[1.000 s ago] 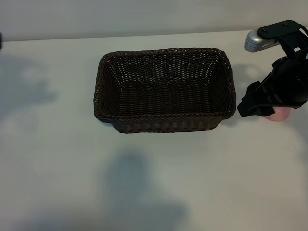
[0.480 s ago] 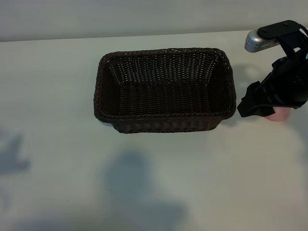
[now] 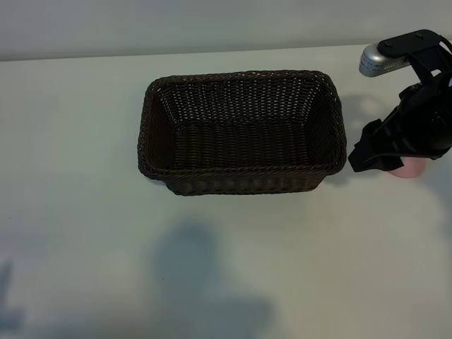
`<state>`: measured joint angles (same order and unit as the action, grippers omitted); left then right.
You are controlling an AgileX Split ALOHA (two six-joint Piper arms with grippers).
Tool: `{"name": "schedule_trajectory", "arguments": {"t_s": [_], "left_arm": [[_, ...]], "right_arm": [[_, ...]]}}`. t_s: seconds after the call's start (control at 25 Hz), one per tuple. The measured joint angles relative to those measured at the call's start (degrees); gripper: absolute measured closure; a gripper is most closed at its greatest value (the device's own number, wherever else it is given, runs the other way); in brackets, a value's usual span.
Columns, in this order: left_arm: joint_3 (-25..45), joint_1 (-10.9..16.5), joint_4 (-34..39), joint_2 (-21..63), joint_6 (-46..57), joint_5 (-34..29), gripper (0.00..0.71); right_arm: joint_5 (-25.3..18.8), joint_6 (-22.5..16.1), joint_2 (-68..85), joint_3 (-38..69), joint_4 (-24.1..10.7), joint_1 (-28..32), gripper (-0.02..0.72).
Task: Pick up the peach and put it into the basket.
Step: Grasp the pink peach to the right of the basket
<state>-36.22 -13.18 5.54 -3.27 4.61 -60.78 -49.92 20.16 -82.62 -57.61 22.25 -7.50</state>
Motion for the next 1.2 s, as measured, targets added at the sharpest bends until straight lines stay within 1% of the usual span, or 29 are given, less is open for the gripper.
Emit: {"name": "schedule_trajectory", "arguments": {"t_s": [0.16,0.44,0.64,1.0,1.12,1.16,1.2], "left_arm": [[0.8,0.0,0.0,0.5,-0.7,-2.6,0.114],[6.5,0.0,-1.1,0.5,-0.8,-3.1,0.114],[7.5,0.0,-1.1,0.5,-1.3,-2.0,0.114],[7.6,0.0,-1.2,0.5,-2.7,-1.8,0.114],[7.6,0.0,-1.2,0.8,-2.7,-1.8,0.114],[7.6,0.0,-1.2,1.1,-2.7,-1.8,0.114],[7.6,0.0,-1.2,1.5,-2.7,-1.8,0.114]], "right_arm": [[0.0,0.0,0.0,0.0,0.0,0.0,0.108],[0.0,0.0,0.0,0.0,0.0,0.0,0.108],[0.0,0.0,0.0,0.0,0.0,0.0,0.108],[0.0,-0.1,0.0,0.0,0.0,0.0,0.108],[0.3,-2.2,-0.2,0.0,-0.3,0.0,0.108],[0.7,-3.3,-0.6,0.0,-1.0,0.0,0.108],[1.5,-5.1,-1.0,0.0,-2.7,0.0,0.108]]}}
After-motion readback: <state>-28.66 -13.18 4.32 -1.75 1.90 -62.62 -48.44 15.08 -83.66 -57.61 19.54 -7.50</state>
